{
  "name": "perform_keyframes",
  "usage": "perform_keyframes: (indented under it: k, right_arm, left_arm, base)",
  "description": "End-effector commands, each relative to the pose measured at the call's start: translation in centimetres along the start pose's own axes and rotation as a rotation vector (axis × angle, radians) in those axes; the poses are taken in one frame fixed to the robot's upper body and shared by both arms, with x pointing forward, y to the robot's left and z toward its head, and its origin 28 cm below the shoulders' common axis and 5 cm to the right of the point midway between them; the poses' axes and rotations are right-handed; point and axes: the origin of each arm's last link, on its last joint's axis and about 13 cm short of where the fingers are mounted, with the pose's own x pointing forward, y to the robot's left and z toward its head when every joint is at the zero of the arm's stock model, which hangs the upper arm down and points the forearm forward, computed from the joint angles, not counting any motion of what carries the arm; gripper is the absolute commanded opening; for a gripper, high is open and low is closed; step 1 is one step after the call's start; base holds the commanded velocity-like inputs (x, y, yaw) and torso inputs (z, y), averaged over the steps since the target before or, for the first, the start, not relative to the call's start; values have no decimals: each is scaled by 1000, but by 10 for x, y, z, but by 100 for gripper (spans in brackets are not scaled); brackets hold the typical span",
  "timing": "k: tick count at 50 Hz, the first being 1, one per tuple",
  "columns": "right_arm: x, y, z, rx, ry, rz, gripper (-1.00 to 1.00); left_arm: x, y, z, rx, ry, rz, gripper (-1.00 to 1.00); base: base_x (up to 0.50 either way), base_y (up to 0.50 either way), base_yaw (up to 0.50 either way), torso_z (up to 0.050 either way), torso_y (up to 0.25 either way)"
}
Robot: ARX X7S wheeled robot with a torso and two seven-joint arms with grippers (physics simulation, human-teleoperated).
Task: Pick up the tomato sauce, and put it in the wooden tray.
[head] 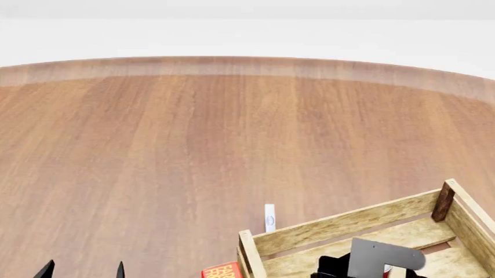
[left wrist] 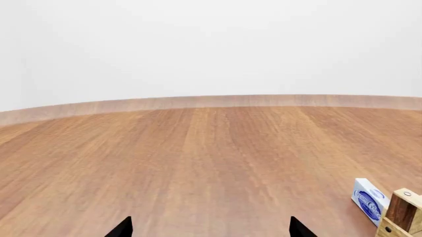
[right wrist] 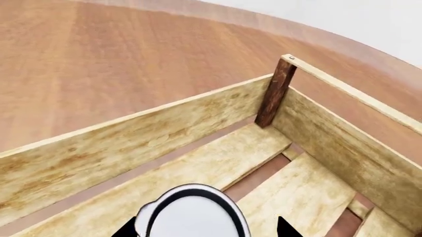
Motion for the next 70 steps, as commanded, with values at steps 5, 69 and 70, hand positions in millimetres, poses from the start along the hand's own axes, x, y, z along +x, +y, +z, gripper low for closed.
perform_keyframes:
  k: [5, 69, 70]
  right_arm:
    - [1, 2, 13, 19, -100, 15, 100]
    - [-171, -41, 78, 81, -633, 224, 100]
    - [-173, -42, 79, 83, -639, 228, 100]
  left_arm:
    - [0, 0, 0, -1, 0, 0, 100]
    - [0, 0, 0, -1, 0, 0, 100]
    - [0, 0, 0, -2, 0, 0, 100]
  base:
    - [0, 0, 0, 0, 0]
    - [0, 0, 0, 0, 0]
    - [0, 0, 0, 0, 0]
